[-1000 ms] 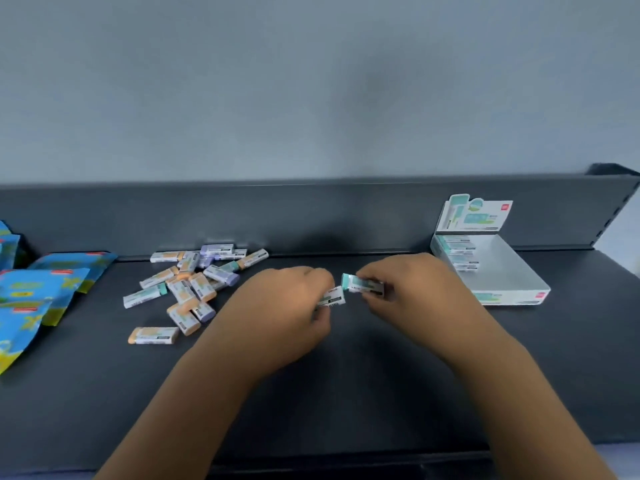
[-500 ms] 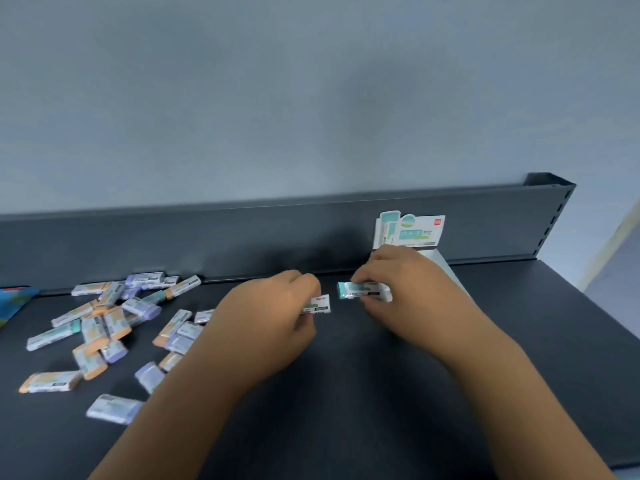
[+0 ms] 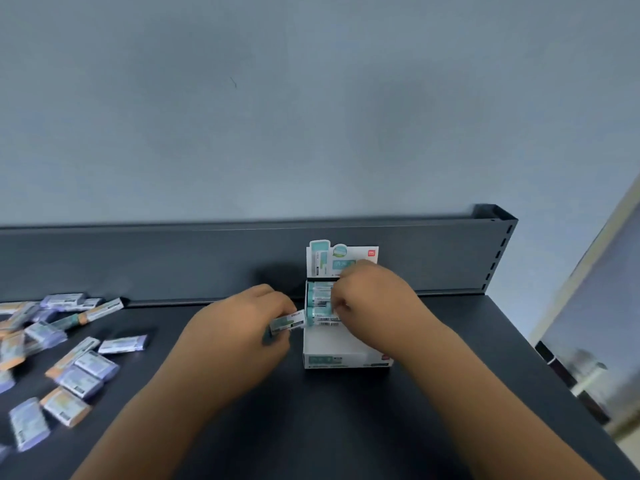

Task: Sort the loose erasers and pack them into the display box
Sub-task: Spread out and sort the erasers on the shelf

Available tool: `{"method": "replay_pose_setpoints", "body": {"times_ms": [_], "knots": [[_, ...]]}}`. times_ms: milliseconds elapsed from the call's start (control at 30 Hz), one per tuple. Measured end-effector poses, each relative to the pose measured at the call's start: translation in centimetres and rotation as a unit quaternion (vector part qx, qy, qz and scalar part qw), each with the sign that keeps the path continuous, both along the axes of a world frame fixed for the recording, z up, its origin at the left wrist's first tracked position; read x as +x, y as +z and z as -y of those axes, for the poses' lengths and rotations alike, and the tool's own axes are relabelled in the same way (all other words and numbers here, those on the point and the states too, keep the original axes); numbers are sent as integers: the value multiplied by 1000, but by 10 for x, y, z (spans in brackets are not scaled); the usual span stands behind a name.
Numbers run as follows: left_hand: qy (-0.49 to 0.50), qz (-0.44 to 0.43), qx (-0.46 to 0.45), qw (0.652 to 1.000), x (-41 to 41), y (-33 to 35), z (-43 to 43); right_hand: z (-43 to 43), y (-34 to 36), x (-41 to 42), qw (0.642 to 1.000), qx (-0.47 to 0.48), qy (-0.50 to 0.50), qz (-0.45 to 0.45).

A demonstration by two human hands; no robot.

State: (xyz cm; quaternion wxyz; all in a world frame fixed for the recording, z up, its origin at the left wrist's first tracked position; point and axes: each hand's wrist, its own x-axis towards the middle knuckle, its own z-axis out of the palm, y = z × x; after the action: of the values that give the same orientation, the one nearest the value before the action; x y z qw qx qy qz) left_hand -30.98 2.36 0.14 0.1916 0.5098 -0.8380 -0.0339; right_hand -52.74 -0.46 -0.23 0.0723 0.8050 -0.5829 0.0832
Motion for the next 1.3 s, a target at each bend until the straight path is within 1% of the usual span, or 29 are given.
{"method": "replay_pose_setpoints", "body": {"times_ms": [267,400,533,733,933,1133,1300], "knots": [[-4,9,25,1000,-6,-3,10,2,-15,2,997,-27,26,63],[-16,-1,39,999,-8,-6,11,0,-18,-2,996,-36,39,70],[-20,-4,40,999,-8,-9,14,0,-20,-6,992,-55,45,105],[-12,-13,18,1000,-8,-10,15,6,-23,0,992,-60,60,98],[-21,-28,24,999,-11,-10,14,12,-31,6,984,-64,94,135],[-40,-46,30,998,-12,-12,12,15,-32,-3,979,-45,87,180],[-32,-68,-1,997,-11,-13,11,12,-33,-4,983,-70,45,165]]}}
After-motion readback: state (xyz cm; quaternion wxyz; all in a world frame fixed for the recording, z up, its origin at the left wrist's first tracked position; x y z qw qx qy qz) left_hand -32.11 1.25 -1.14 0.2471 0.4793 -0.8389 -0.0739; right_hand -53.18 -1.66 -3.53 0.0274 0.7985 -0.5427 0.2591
